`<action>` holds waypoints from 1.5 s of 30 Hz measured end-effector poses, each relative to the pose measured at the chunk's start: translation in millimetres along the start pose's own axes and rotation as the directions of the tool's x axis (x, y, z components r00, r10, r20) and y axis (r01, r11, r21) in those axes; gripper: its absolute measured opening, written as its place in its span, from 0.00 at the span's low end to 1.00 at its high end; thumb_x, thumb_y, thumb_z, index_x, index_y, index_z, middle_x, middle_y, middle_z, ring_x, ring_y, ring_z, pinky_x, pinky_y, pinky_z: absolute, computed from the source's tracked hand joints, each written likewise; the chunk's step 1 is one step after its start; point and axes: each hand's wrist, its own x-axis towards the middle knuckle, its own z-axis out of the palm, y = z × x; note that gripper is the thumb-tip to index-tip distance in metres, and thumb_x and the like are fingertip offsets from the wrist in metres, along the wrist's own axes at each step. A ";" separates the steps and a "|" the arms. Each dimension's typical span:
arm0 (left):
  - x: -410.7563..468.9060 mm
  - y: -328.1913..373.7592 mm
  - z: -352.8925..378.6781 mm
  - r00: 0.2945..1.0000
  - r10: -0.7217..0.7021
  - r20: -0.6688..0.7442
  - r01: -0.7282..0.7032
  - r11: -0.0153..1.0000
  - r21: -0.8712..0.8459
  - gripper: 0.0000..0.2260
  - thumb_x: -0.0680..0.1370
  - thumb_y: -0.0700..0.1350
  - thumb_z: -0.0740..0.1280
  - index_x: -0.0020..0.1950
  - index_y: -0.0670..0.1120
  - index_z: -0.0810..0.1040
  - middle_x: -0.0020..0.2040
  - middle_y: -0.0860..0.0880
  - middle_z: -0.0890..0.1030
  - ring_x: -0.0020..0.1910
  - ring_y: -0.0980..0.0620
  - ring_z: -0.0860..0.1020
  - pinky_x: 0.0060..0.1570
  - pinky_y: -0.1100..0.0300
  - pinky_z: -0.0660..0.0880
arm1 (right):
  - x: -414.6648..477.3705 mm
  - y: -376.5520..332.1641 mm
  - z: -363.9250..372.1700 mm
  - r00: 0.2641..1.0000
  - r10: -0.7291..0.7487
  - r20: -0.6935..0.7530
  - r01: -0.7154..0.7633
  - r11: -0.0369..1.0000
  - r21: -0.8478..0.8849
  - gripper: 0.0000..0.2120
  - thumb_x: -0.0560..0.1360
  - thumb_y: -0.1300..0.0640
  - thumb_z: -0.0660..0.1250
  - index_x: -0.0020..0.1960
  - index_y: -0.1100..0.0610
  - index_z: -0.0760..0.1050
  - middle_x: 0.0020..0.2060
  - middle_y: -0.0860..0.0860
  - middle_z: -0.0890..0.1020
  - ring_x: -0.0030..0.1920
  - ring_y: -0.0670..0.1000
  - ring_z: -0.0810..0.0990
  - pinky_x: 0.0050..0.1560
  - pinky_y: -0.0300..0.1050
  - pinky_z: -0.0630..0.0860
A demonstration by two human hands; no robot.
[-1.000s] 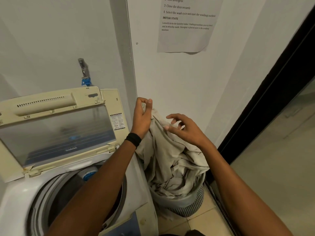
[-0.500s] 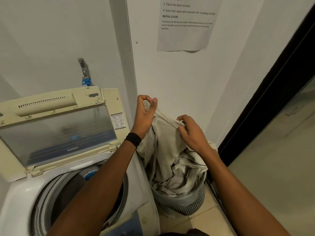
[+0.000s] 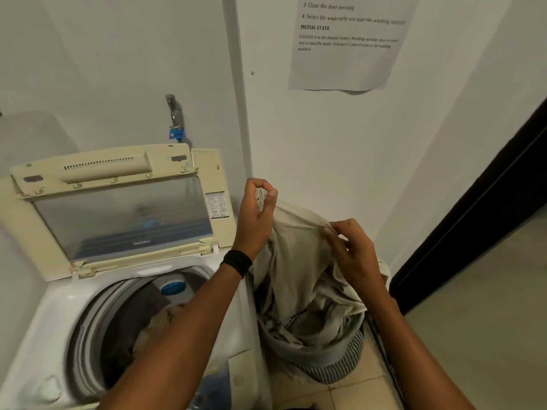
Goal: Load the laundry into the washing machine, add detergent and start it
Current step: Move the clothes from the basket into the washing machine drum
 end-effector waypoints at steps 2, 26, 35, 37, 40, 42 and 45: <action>-4.3 4.1 8.6 1.000 -0.016 -0.011 0.016 1.000 0.011 0.06 0.86 0.42 0.60 0.55 0.40 0.71 0.44 0.53 0.73 0.39 0.56 0.71 0.43 0.64 0.70 | 5.4 -10.5 -2.9 0.996 0.080 -0.032 -0.076 0.990 0.122 0.06 0.83 0.53 0.65 0.53 0.51 0.81 0.47 0.43 0.81 0.49 0.45 0.80 0.46 0.41 0.76; -46.4 17.4 69.6 0.968 -0.221 -0.116 0.231 0.969 0.082 0.14 0.83 0.51 0.68 0.46 0.42 0.69 0.38 0.54 0.76 0.37 0.61 0.73 0.42 0.67 0.70 | -20.4 59.3 -38.8 0.987 0.094 0.130 -0.115 0.979 0.166 0.06 0.84 0.56 0.64 0.50 0.55 0.76 0.41 0.47 0.78 0.42 0.46 0.77 0.44 0.44 0.73; -72.2 17.8 76.9 0.973 -0.217 -0.084 0.226 0.967 0.120 0.10 0.85 0.44 0.65 0.52 0.38 0.70 0.42 0.55 0.76 0.42 0.60 0.75 0.48 0.60 0.71 | 4.3 12.1 -15.4 0.965 0.033 0.260 -0.079 0.983 0.168 0.14 0.81 0.51 0.69 0.40 0.58 0.74 0.30 0.50 0.76 0.32 0.44 0.72 0.35 0.44 0.69; -66.5 15.1 67.1 0.949 -0.219 -0.224 0.240 0.968 0.070 0.07 0.85 0.48 0.63 0.52 0.44 0.71 0.45 0.51 0.76 0.45 0.55 0.75 0.51 0.57 0.73 | -5.7 12.9 -9.0 0.962 0.002 0.274 -0.035 0.993 0.114 0.12 0.81 0.50 0.69 0.45 0.56 0.73 0.31 0.47 0.76 0.32 0.43 0.73 0.35 0.38 0.68; -57.4 10.9 51.7 0.937 -0.213 -0.275 0.235 0.971 0.049 0.06 0.85 0.51 0.62 0.52 0.50 0.70 0.47 0.44 0.76 0.46 0.48 0.76 0.50 0.56 0.74 | -26.1 36.7 -6.3 0.952 -0.002 0.305 -0.007 1.000 0.030 0.09 0.83 0.50 0.67 0.47 0.54 0.73 0.31 0.44 0.74 0.33 0.44 0.75 0.35 0.35 0.67; -55.2 9.4 46.6 0.932 -0.201 -0.302 0.218 0.976 0.023 0.07 0.85 0.50 0.62 0.54 0.47 0.70 0.47 0.43 0.75 0.45 0.49 0.75 0.50 0.58 0.73 | -37.3 59.5 -9.6 0.956 0.033 0.293 -0.025 0.999 -0.032 0.07 0.83 0.51 0.63 0.48 0.52 0.74 0.37 0.43 0.76 0.38 0.43 0.75 0.39 0.41 0.70; -57.9 4.1 43.0 0.924 -0.219 -0.312 0.233 0.973 0.006 0.09 0.84 0.52 0.63 0.55 0.46 0.72 0.48 0.46 0.76 0.47 0.51 0.75 0.51 0.55 0.73 | -42.2 71.6 -20.9 0.970 0.046 0.239 -0.034 0.998 -0.056 0.10 0.78 0.58 0.62 0.57 0.55 0.78 0.50 0.48 0.77 0.49 0.50 0.77 0.46 0.51 0.77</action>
